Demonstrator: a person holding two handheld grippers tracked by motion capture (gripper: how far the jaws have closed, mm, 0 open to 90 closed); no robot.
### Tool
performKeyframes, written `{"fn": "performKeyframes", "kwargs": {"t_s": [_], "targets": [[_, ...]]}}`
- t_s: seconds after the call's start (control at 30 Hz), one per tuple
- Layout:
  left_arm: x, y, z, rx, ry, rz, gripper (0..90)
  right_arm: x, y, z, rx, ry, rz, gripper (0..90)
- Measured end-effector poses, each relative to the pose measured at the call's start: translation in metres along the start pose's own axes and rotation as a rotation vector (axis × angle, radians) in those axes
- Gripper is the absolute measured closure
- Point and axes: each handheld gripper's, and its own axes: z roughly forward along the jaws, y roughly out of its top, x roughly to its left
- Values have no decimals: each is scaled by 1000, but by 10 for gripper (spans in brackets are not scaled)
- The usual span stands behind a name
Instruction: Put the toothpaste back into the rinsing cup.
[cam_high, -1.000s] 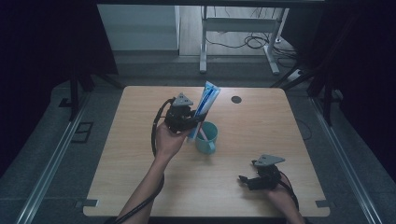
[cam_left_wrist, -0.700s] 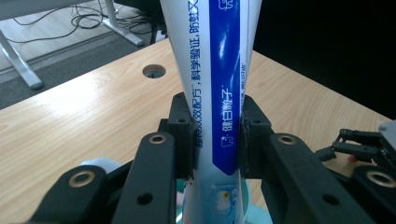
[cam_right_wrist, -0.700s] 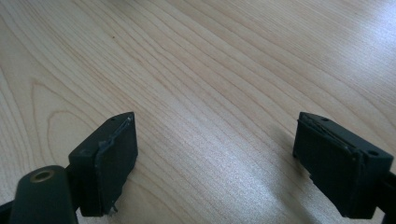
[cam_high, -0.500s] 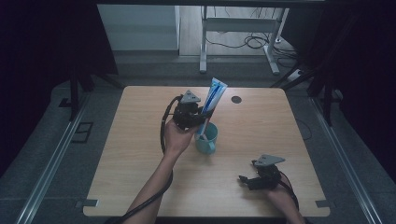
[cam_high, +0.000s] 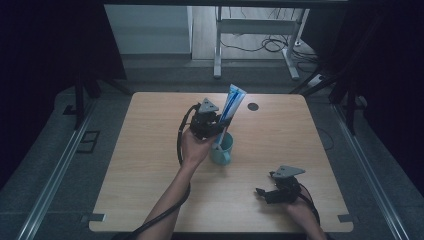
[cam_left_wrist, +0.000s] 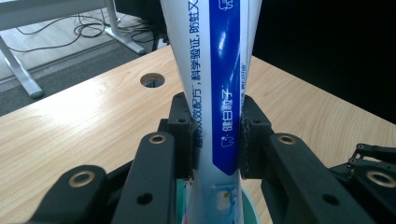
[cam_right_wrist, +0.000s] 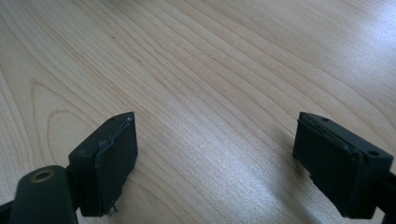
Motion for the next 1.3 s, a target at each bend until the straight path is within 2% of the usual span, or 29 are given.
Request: {"fn": "performKeyframes", "kwargs": {"t_s": [0.6, 1.3], "targets": [[-6, -21, 24, 34, 7, -7, 713, 0, 0, 0, 0, 0, 0, 138], [-9, -38, 39, 63, 18, -11, 705, 0, 0, 0, 0, 0, 2, 138]]}}
